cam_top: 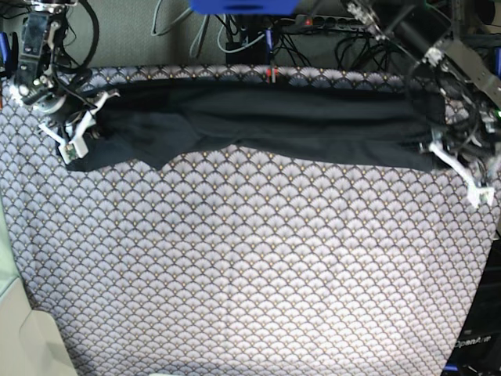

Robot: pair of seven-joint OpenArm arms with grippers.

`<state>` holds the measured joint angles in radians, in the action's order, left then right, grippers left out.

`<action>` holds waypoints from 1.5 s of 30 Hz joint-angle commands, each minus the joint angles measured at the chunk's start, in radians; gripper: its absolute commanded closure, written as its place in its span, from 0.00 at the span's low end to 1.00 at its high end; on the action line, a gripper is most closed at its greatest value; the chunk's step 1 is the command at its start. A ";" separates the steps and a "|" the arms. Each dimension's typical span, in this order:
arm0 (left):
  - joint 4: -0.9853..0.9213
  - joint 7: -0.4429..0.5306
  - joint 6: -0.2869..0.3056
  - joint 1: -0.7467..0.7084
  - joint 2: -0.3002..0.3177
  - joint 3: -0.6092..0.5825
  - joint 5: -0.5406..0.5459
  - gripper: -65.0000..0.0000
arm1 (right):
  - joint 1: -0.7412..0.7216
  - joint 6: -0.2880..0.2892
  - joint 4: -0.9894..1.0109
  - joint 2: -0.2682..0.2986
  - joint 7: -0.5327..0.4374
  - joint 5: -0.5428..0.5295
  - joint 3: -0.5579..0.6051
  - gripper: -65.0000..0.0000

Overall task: Fold the T-shirt properly
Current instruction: 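Adjust the left gripper's grip on the band's end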

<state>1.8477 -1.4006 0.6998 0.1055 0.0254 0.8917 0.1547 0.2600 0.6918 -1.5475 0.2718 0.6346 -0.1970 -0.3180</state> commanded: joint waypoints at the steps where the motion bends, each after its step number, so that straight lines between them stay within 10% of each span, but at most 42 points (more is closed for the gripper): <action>1: 0.007 0.004 -0.002 0.009 0.012 0.001 -0.011 0.51 | -0.003 0.006 0.002 0.005 0.031 0.021 0.007 1.00; 17: -0.199 0.109 -0.002 -0.089 0.072 -0.003 -0.025 0.51 | -0.001 0.006 -0.001 0.005 0.026 0.021 0.012 1.00; 25: -0.217 0.112 -0.002 -0.094 0.066 -0.003 -0.024 0.11 | -0.001 0.006 -0.003 0.005 0.026 0.021 0.012 1.00; 45: -0.222 0.114 -0.002 -0.092 -0.012 -0.058 -0.025 0.11 | -0.001 0.006 0.000 0.005 0.024 0.021 0.012 1.00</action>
<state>1.6096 -1.2972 0.6998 0.0002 0.0021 0.8356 0.1173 0.2554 0.6914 -1.5471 0.2718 0.6304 -0.1894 -0.3126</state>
